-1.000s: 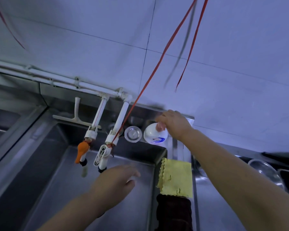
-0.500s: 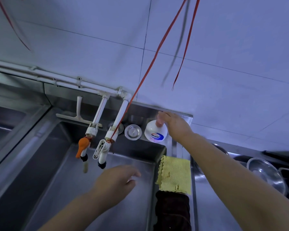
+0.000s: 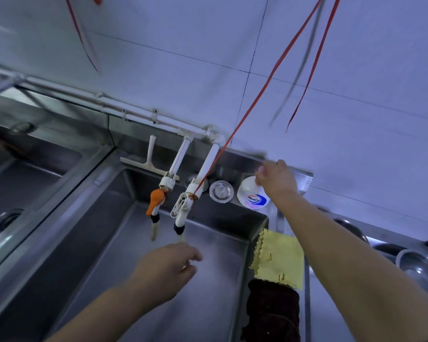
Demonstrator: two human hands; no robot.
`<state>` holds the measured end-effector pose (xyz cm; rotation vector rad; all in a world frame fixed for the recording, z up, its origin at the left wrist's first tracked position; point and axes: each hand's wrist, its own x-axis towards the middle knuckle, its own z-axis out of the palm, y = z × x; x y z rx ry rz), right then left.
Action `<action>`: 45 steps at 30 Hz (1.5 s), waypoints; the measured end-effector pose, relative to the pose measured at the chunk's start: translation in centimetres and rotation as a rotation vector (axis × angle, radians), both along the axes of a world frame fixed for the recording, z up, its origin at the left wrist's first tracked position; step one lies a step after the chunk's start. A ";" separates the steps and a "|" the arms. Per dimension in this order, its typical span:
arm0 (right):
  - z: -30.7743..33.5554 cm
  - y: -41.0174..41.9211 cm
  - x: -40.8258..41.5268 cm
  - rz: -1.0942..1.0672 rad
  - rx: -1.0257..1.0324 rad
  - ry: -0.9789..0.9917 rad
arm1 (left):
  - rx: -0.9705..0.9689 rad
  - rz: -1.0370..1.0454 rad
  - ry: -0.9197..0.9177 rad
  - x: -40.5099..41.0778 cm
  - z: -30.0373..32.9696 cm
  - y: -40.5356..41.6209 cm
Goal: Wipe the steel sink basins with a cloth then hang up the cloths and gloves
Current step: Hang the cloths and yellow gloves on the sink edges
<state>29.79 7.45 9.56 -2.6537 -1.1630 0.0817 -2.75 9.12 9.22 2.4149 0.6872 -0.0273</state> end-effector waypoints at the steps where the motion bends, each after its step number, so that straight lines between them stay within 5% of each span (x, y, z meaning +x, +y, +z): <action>1: 0.2 -0.2 -0.3 -0.034 -0.003 -0.022 | -0.006 0.007 0.010 -0.5 0.0 0.0; 4: 0.3 -1.2 -1.9 -0.080 0.010 -0.231 | -0.017 0.025 0.032 -1.7 0.3 0.2; 7: -0.3 -3.2 -5.4 0.044 0.102 -0.216 | -0.002 0.060 0.052 -3.3 0.6 0.5; 16: -2.1 -5.7 -24.2 0.408 -0.346 -0.142 | 0.166 0.108 0.151 -14.3 1.1 2.9; 23: 0.5 -0.7 -40.9 0.631 -0.447 -0.142 | 0.296 0.211 0.250 -30.2 1.5 5.3; 28: 2.8 4.6 -54.9 0.700 -0.322 -0.066 | 0.394 0.338 0.324 -46.1 2.6 7.4; 35: 4.6 12.7 -75.8 0.937 -0.255 -0.206 | 0.473 0.587 0.371 -66.9 4.2 10.0; 45: 5.0 26.0 -95.0 1.266 -0.103 -0.166 | 0.433 0.920 0.420 -83.7 4.1 16.6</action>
